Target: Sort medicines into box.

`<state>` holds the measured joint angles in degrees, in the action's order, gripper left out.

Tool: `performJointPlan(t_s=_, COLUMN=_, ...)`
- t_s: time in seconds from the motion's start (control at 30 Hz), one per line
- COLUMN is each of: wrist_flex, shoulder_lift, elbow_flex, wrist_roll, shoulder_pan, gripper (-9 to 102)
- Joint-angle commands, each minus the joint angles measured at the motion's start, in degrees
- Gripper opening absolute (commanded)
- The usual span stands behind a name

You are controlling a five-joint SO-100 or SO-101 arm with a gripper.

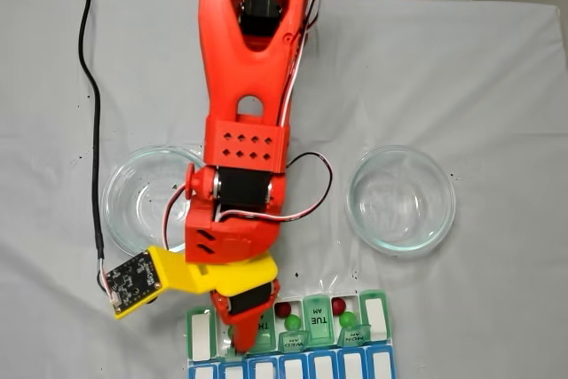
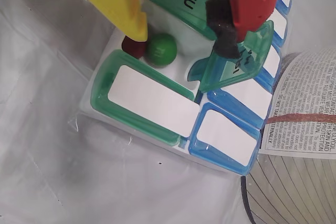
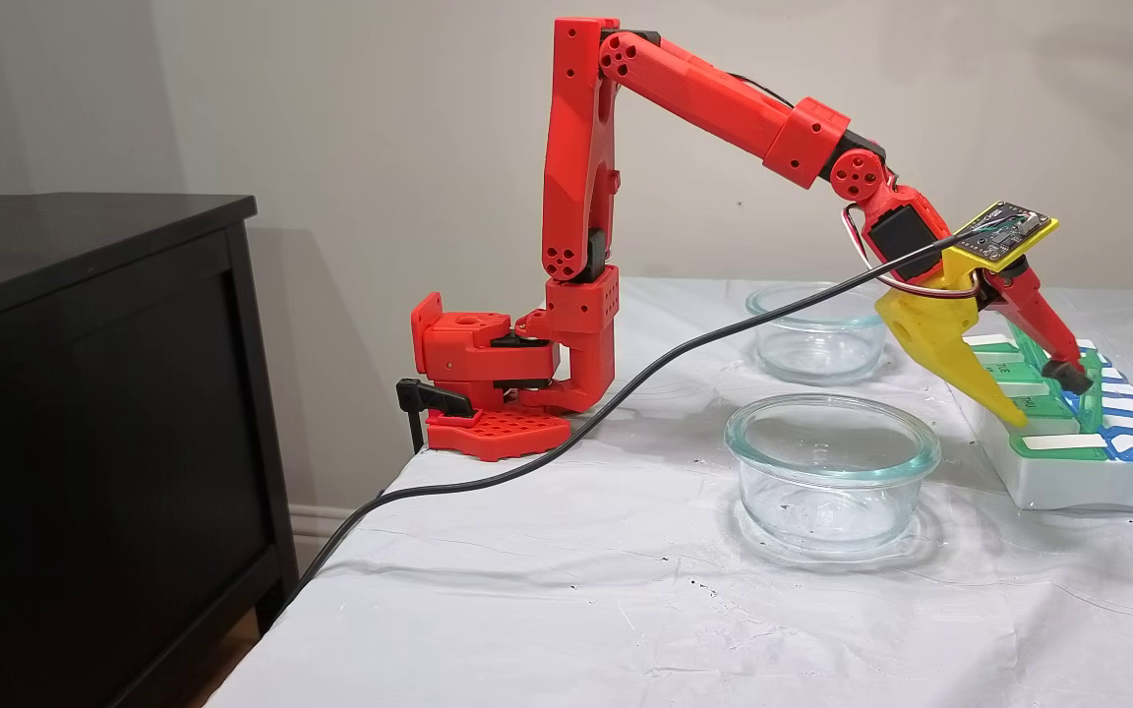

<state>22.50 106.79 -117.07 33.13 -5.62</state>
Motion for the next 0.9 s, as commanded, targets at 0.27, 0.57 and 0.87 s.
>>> performJointPlan(t_s=0.27, wrist_flex=11.9, shoulder_lift=22.5, elbow_flex=3.3, wrist_roll=-5.4, shoulder_pan=-1.6, gripper=0)
performJointPlan(t_s=0.57, wrist_flex=14.2, shoulder_lift=29.5, elbow_flex=0.4, wrist_roll=-17.1, shoulder_pan=8.9, gripper=0)
performJointPlan(t_s=0.87, wrist_flex=-8.5, shoulder_lift=25.1, elbow_flex=-6.8, wrist_roll=-32.4, shoulder_pan=16.7, gripper=0)
